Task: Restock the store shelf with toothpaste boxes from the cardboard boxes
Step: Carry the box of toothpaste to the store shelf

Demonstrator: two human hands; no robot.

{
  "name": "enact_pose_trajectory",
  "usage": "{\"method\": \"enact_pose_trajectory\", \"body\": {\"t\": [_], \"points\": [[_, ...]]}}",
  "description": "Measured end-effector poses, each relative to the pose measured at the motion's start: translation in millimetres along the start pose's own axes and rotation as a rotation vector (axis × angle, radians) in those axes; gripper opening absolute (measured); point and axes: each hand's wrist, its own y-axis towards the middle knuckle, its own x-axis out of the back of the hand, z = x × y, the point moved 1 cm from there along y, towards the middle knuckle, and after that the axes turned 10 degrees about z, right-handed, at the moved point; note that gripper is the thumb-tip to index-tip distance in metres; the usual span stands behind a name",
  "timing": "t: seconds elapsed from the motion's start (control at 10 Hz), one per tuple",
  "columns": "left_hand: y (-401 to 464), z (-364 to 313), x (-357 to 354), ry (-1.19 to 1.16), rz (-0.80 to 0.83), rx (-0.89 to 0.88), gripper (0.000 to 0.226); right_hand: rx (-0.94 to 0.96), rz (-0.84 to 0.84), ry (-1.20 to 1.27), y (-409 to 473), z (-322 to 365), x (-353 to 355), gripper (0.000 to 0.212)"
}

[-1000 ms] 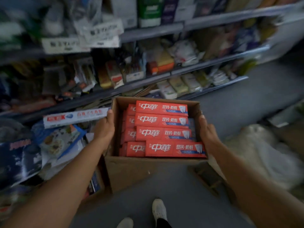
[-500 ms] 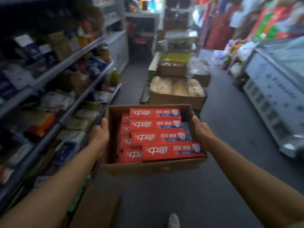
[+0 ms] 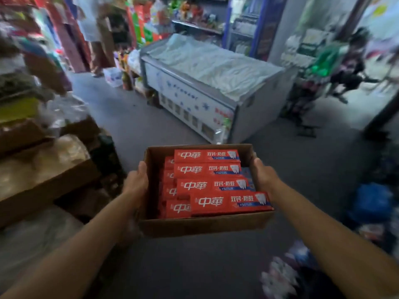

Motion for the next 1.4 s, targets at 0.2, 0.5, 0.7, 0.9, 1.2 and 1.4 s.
{"method": "enact_pose_trajectory", "body": {"t": [0.2,0.5,0.7,0.9,1.2,1.4], "points": [[73.3,-121.1,-137.9,0.161,0.195,-0.1,0.073,-0.055,-0.176,0.175,54.9,17.8,119.6,0.057],[204.3,-264.4,-346.7,0.272,0.514,-0.288,0.082,-0.138,-0.487,0.293,181.2,40.1,253.8,0.057],[263.6,-395.7,-490.0,0.434,0.633,-0.44,0.074,-0.21,-0.699,0.388,265.1,66.8,339.9,0.051],[300.0,-489.9,-656.6,0.556,0.77,-0.514,0.07,-0.248,-0.834,0.558,372.6,18.4,467.6,0.089],[340.9,-598.0,-956.3,0.639,0.892,-0.563,0.073,-0.338,-1.001,0.686,503.1,46.4,669.5,0.064],[364.6,-677.7,-1119.7,0.688,0.949,-0.583,0.073,-0.404,-0.981,0.636,588.8,58.5,812.8,0.048]]}}
